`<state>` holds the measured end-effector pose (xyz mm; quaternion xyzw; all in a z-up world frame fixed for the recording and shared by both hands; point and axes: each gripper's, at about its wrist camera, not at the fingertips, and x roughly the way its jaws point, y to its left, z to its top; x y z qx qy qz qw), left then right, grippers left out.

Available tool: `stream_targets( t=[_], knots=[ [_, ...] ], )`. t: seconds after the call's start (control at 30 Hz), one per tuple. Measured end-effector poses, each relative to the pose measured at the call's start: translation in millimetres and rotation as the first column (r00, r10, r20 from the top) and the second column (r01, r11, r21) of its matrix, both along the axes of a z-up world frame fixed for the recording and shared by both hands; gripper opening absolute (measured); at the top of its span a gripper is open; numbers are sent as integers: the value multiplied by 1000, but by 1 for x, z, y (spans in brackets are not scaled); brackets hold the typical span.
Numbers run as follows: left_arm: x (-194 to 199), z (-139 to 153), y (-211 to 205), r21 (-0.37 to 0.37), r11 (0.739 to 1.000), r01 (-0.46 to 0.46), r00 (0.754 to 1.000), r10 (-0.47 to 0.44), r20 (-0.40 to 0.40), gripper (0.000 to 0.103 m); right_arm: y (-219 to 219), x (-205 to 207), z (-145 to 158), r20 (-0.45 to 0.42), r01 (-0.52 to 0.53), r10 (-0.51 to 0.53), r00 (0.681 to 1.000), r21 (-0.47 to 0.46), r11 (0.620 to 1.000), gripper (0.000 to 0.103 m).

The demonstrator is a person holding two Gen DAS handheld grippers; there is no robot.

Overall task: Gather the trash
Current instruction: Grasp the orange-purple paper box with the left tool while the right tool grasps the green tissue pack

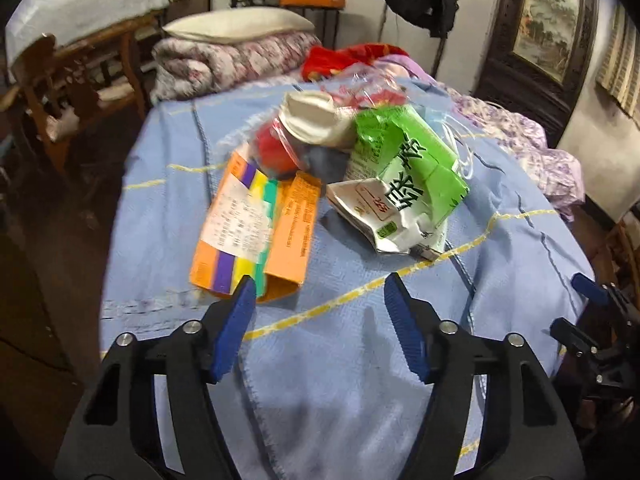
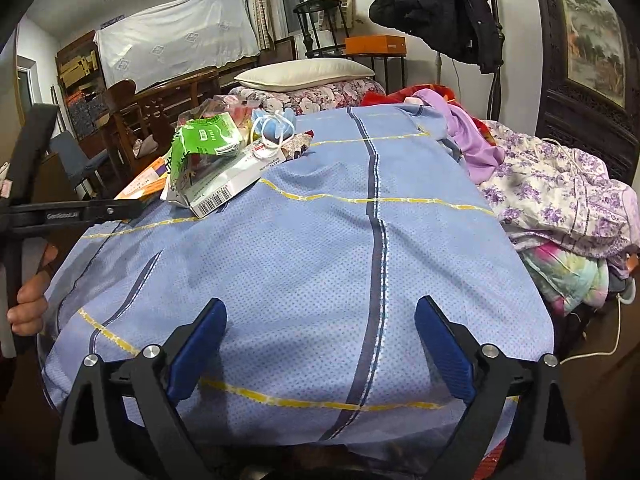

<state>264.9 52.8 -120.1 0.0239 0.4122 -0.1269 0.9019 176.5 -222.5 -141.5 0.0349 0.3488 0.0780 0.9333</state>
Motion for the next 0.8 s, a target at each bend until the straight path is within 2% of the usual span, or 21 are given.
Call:
stream_targets(
  t=[0.07, 0.13, 0.37, 0.5, 0.53, 0.6, 0.67, 0.8],
  knots=[
    [2, 5, 8, -15, 999, -49, 998, 49, 28, 84, -2, -1, 0, -1, -2, 2, 1000, 5, 1000, 94],
    [10, 9, 15, -15, 994, -108, 993, 108, 47, 90, -2, 0, 0, -2, -2, 2, 1000, 10, 1000, 93],
    [43, -5, 19, 7, 988, -152, 988, 152, -7, 94, -4, 1, 2, -11, -2, 3, 1000, 30, 1000, 93],
    [60, -19, 23, 19, 982, -190, 979, 191, -76, 94, -4, 1, 2, -16, -3, 4, 1000, 37, 999, 93],
    [60, -21, 25, 21, 980, -197, 977, 198, -85, 93, -4, 1, 2, -17, -3, 3, 1000, 37, 999, 93],
    [57, -20, 29, -8, 981, -196, 977, 195, -83, 72, -4, 1, 2, -16, -2, 3, 1000, 35, 999, 93],
    [50, -17, 34, -49, 980, -190, 980, 187, -66, 58, -4, 0, 2, -15, -1, 2, 1000, 32, 999, 93],
    [12, -7, 41, -154, 969, -191, 982, 189, -29, 55, -2, -1, 1, -8, 2, -2, 1000, 19, 1000, 93]
  ],
)
